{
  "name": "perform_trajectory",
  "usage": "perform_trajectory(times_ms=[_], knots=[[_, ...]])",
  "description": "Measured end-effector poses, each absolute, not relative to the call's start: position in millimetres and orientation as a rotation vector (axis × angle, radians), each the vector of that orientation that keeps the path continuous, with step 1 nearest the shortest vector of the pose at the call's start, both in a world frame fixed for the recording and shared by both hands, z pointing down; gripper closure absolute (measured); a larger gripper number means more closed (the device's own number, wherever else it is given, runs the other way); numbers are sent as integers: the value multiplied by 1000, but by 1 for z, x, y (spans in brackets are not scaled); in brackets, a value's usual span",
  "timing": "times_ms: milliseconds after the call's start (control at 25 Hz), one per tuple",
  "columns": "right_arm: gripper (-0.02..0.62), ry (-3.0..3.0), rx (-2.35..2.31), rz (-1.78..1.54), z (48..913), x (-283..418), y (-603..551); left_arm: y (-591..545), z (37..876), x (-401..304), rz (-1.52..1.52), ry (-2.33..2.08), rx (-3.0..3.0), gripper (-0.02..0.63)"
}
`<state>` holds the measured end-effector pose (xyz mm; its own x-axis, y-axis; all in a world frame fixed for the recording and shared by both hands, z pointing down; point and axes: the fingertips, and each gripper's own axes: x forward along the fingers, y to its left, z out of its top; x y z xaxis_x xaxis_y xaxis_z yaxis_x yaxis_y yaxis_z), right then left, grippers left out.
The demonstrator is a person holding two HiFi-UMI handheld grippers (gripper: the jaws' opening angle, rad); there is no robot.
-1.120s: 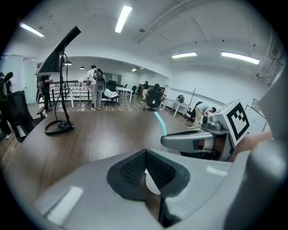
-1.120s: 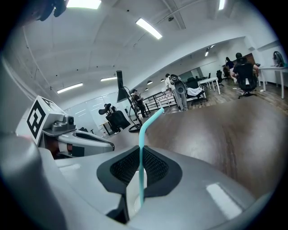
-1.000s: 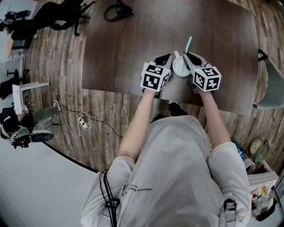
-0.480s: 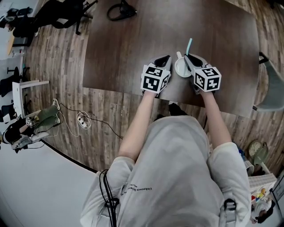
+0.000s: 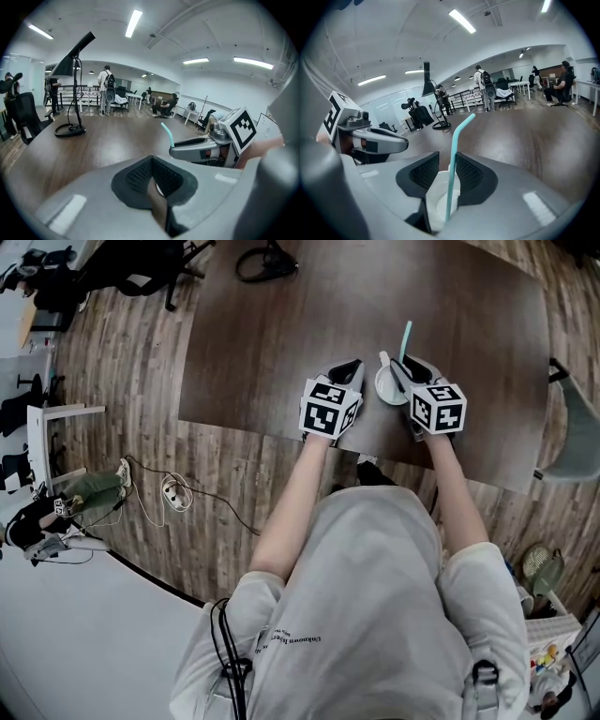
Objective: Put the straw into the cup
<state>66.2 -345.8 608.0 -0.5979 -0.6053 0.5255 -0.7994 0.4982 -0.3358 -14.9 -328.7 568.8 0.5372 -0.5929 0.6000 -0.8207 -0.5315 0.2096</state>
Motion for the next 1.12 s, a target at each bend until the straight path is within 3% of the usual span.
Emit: perform_trajectory(times_ms=[440, 1120], knots=[[442, -2383, 1231, 793, 604, 65, -347, -316, 572, -14, 655, -1127, 2309, 606], [465, -2384, 1270, 779, 589, 68, -324, -314, 548, -6, 630, -1094, 2380, 606]])
